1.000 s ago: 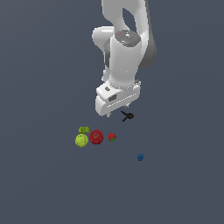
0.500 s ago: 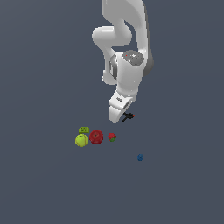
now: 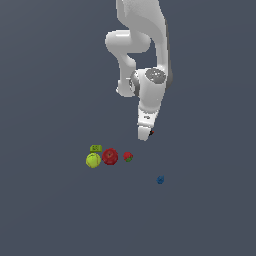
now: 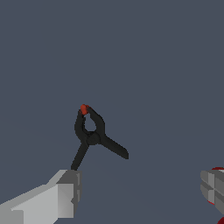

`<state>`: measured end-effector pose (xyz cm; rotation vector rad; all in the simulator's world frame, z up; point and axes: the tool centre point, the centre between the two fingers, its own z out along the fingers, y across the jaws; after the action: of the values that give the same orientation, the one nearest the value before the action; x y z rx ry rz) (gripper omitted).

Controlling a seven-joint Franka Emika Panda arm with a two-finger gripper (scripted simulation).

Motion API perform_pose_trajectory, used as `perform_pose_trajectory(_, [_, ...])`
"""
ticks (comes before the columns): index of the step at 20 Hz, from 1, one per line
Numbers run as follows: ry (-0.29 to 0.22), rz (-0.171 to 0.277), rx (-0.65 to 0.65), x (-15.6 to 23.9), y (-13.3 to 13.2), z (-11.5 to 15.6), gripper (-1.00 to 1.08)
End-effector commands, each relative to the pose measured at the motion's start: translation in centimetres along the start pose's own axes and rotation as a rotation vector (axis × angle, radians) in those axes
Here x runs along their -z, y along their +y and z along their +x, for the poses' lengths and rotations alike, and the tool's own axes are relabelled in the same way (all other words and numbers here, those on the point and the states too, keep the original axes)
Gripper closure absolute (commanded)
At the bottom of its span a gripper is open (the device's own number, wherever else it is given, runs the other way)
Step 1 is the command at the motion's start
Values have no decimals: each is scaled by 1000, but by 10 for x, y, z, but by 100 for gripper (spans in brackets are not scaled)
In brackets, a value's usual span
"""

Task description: Pick up a designated object from a clutter of objects.

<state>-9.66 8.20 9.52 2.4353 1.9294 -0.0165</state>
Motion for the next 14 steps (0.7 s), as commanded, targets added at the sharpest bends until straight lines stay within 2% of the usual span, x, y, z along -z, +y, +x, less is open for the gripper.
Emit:
perform_pose_trajectory(1, [8, 4, 78, -9, -12, 4, -92])
perform_pose_trajectory(7, [23, 13, 205, -24, -33, 11, -92])
perform_pose_trajectory(14, [32, 16, 266, -30, -44, 14, -92])
